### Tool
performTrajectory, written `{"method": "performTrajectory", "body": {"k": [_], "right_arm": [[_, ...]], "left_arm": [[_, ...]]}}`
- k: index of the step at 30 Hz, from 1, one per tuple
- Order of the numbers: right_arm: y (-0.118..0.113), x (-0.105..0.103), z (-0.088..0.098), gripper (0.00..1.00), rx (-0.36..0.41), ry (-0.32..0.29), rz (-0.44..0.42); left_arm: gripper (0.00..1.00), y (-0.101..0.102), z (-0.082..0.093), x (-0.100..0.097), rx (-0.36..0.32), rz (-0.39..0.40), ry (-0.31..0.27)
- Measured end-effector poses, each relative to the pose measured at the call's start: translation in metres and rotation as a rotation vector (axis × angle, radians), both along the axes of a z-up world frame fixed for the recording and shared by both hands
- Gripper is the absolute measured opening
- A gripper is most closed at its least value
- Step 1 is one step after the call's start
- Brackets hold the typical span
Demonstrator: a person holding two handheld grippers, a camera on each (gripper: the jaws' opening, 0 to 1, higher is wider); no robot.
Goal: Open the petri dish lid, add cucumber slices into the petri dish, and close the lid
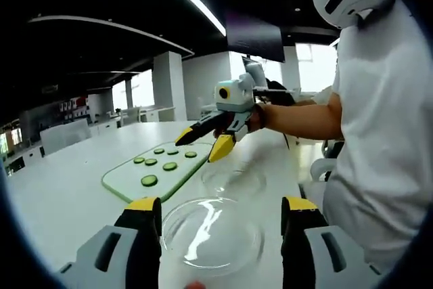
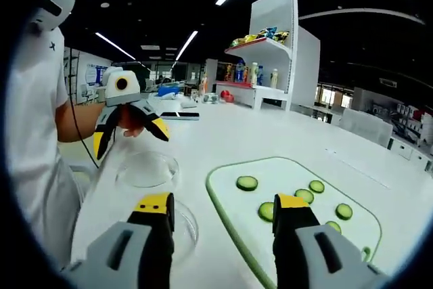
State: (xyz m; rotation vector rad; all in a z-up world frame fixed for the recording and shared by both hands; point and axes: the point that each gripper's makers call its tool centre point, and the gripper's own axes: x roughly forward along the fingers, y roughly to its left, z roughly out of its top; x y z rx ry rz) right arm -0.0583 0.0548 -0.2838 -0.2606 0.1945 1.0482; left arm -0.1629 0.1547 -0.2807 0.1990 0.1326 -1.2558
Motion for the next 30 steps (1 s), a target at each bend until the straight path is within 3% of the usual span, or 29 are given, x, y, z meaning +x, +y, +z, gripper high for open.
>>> {"method": "performTrajectory", "body": {"k": [19,25,30], "right_arm": [[-0.014,0.025,0.005,0.57,0.02,-0.006,-0.1],[-0.025,0.041,0.005,0.57,0.028,0.003,-0.167],[-0.028,0.049,0.012,0.52,0.045,-0.005,-0.198]], "left_arm": [[0.71,-0.001,-0.001,-0.005,0.007,-0.007,0.003],[0.71,0.001,0.008,-0.005,-0.043,0.004,0.015],[0.71,0.003,0.008,-0.007,-0.042,0.008,0.011]]}}
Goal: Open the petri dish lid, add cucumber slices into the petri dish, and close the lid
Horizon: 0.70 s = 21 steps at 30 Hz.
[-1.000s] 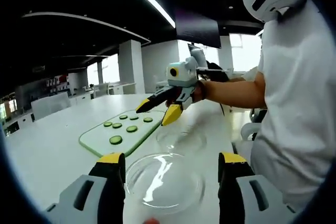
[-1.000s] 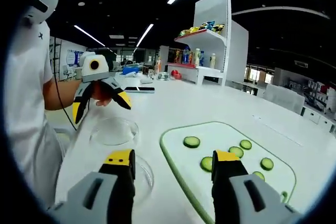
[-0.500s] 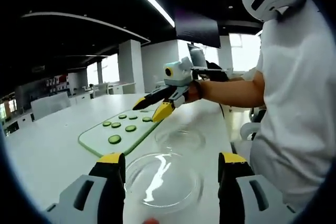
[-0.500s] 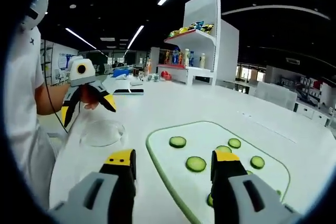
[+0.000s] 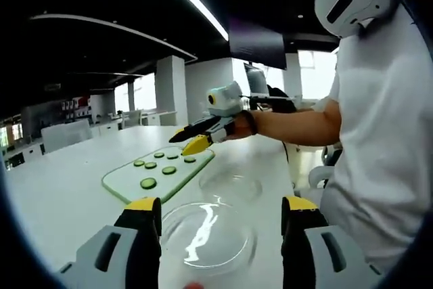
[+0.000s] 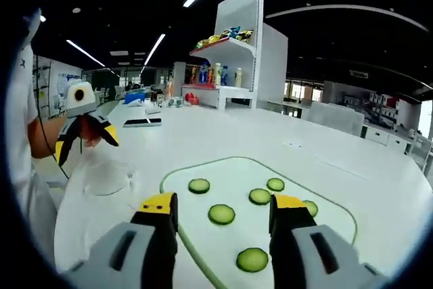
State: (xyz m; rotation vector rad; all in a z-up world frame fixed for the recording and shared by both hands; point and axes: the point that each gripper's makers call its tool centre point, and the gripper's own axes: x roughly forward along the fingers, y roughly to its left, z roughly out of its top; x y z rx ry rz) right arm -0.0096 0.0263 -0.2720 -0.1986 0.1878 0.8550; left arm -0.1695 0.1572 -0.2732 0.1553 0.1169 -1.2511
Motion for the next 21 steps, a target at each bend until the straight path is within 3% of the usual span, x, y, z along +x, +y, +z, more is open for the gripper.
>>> {"method": "performTrajectory", "body": {"k": [10,13,16,21], "right_arm": [[0.003,0.012,-0.003,0.51,-0.019,-0.007,-0.026],[-0.001,0.019,-0.008,0.49,-0.064,-0.018,-0.053],[-0.002,0.022,-0.009,0.48,-0.033,0.009,-0.053],[-0.009,0.033,-0.012,0.43,-0.044,0.019,-0.085]], "left_arm": [[0.71,0.004,-0.003,-0.003,-0.004,0.006,0.006],[0.71,0.004,-0.005,-0.005,0.003,0.006,0.007],[0.71,0.003,-0.008,-0.007,0.01,0.0,0.012],[0.71,0.009,-0.008,-0.01,0.013,0.003,0.013]]}}
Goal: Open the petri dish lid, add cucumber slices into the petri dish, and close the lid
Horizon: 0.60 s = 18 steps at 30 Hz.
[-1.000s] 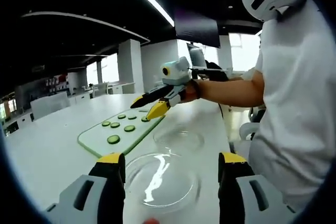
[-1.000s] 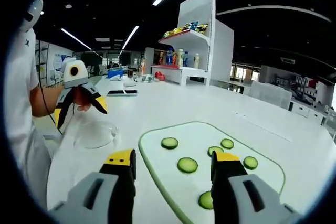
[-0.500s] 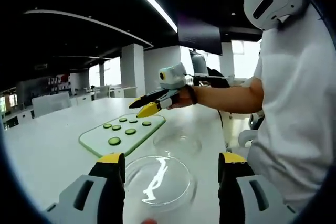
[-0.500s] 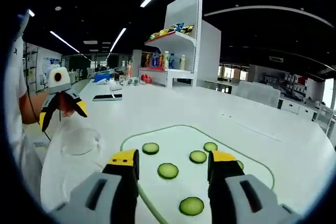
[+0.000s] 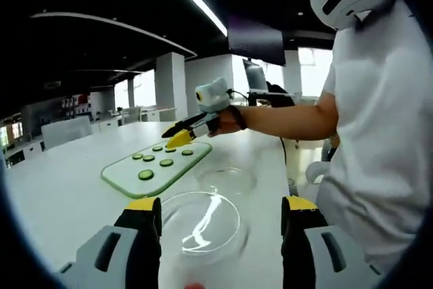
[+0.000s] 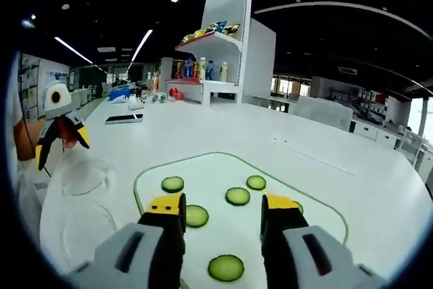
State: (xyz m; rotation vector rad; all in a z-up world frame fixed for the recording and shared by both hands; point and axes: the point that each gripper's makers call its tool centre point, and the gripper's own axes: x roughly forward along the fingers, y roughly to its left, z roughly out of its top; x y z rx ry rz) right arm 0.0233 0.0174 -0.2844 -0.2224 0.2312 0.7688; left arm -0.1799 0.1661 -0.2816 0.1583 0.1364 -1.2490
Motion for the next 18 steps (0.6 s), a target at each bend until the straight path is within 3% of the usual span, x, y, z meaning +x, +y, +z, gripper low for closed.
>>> {"method": "performTrajectory", "body": {"k": [5,9,18], "right_arm": [[0.007,0.005,0.012,0.43,0.039,-0.056,0.006],[0.015,0.008,0.014,0.45,0.061,-0.046,0.026],[0.02,0.023,-0.007,0.45,-0.02,-0.018,0.024]], "left_arm": [[0.71,0.004,0.0,0.0,0.003,0.013,0.002],[0.7,0.004,-0.001,-0.003,0.009,0.008,0.007],[0.69,0.012,0.004,-0.002,0.006,0.032,0.0]]}}
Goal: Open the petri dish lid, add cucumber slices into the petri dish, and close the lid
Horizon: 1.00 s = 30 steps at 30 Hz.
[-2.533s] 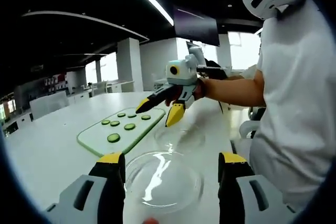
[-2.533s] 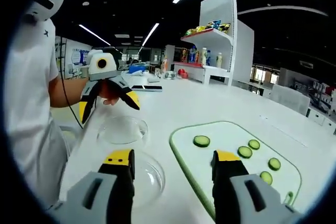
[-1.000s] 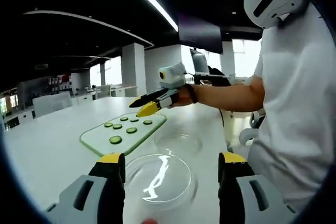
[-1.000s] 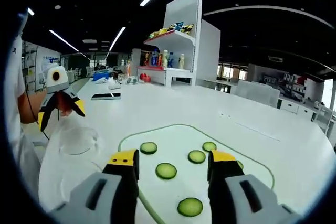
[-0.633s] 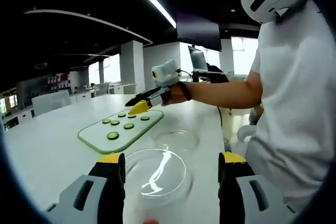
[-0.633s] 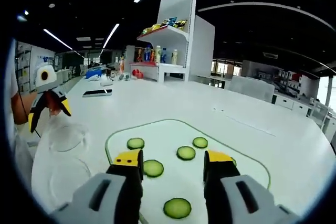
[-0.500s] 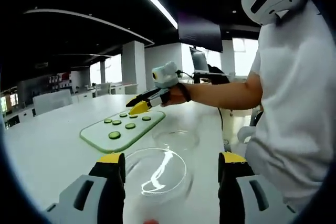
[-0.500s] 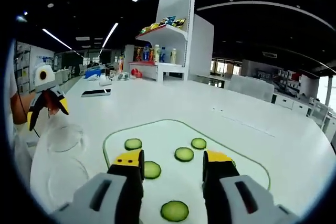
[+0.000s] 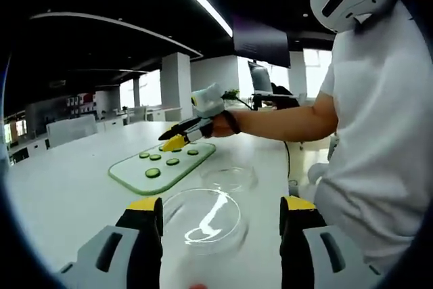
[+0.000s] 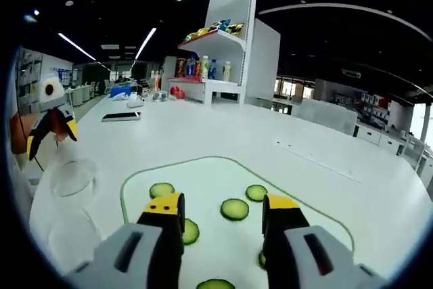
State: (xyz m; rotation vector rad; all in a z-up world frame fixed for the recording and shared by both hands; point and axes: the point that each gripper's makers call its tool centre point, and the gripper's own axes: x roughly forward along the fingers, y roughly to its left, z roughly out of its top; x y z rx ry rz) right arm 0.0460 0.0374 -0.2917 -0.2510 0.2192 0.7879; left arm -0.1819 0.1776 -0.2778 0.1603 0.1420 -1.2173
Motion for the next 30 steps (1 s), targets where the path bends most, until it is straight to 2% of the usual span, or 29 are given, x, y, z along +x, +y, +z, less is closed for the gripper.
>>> {"method": "performTrajectory", "body": {"k": [7,10,19,30], "right_arm": [[-0.001,0.008,-0.012,0.42,-0.014,0.03,-0.021],[-0.004,0.012,-0.011,0.38,-0.021,0.012,-0.038],[-0.005,0.019,-0.021,0.38,0.007,0.055,-0.04],[-0.001,0.022,-0.025,0.34,0.003,0.068,-0.034]], "left_arm": [[0.68,0.001,-0.004,-0.002,0.015,0.001,0.004],[0.68,0.001,-0.005,-0.003,0.014,-0.002,0.008],[0.68,0.0,-0.008,-0.004,0.022,-0.002,0.011],[0.67,0.002,-0.008,-0.004,0.026,-0.001,0.013]]}}
